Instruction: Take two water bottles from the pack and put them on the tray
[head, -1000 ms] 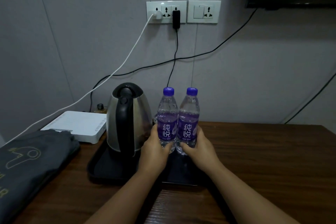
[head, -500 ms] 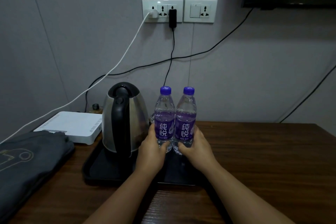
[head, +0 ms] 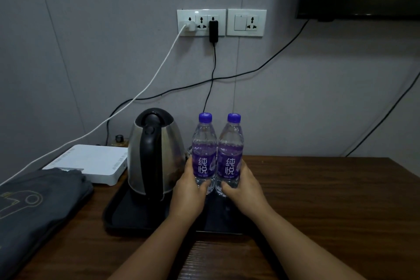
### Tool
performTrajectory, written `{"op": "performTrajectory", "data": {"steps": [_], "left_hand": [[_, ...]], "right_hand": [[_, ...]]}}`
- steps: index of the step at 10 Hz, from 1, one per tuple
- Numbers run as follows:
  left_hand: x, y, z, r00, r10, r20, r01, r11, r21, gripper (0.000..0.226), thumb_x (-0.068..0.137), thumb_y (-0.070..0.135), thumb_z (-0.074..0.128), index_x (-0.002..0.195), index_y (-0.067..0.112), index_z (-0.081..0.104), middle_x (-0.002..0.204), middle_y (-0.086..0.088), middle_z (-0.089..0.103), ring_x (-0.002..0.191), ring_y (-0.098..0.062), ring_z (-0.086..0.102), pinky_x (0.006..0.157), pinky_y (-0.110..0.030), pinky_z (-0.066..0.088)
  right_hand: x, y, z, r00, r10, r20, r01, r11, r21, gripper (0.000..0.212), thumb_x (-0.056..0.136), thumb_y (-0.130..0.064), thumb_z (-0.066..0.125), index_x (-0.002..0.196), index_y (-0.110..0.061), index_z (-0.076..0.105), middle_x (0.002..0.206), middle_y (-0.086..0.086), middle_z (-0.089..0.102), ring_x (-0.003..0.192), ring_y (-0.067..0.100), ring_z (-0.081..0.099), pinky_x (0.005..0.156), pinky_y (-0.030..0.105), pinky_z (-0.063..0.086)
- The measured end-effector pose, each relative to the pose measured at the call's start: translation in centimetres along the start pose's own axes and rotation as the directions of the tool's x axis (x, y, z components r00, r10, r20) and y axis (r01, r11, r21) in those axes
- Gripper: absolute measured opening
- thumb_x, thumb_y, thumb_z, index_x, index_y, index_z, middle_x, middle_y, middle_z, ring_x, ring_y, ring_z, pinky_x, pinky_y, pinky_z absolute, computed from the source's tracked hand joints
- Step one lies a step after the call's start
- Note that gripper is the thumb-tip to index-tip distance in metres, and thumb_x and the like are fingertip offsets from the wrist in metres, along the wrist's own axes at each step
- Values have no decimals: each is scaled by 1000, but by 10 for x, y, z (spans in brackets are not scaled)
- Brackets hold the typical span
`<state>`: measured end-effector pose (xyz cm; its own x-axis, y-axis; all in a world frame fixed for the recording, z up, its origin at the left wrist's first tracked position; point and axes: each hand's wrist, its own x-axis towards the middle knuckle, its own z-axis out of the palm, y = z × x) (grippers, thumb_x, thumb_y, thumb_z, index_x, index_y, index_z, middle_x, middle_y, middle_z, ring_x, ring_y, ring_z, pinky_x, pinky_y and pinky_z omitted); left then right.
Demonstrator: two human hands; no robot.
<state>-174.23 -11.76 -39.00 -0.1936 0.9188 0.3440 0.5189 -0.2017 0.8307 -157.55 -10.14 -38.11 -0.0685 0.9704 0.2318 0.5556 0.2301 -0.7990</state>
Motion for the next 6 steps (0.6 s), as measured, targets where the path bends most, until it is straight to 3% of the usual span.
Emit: {"op": "performTrajectory", "data": {"steps": [3,4,5,6], "left_hand": [[-1,14,-16,1000,-15,3,15,1000,15,80,83,25,81,146,37,34,127,12,70,110,-5,68,91,-28,55],[0,35,-33,997,-54,60,51,997,60,78,84,27,80,146,41,35,128,18,68,101,14,61,83,-11,48],[5,71,-55,992,-84,91,74,991,108,79,83,28,81,148,38,36,131,17,65,98,20,56,82,-6,44],[10,122,-84,982,-164,95,141,967,213,86,85,34,79,156,23,32,144,2,61,124,-10,62,100,-27,51]], "right_hand": [[1,-6,-5,1000,20,23,-20,1000,-13,77,71,-50,79,139,-46,44,130,-16,60,116,5,63,99,41,57],[1,-24,-20,990,126,59,-124,992,-28,75,67,-53,82,133,-45,46,130,-14,61,116,5,65,99,43,58],[2,-56,-47,980,187,75,-178,978,-109,99,71,-49,83,154,-36,30,156,-2,47,137,11,50,109,41,48],[8,-97,-81,966,245,85,-226,956,-184,130,73,-51,83,167,-25,-3,175,2,17,159,24,22,123,46,31]]}}
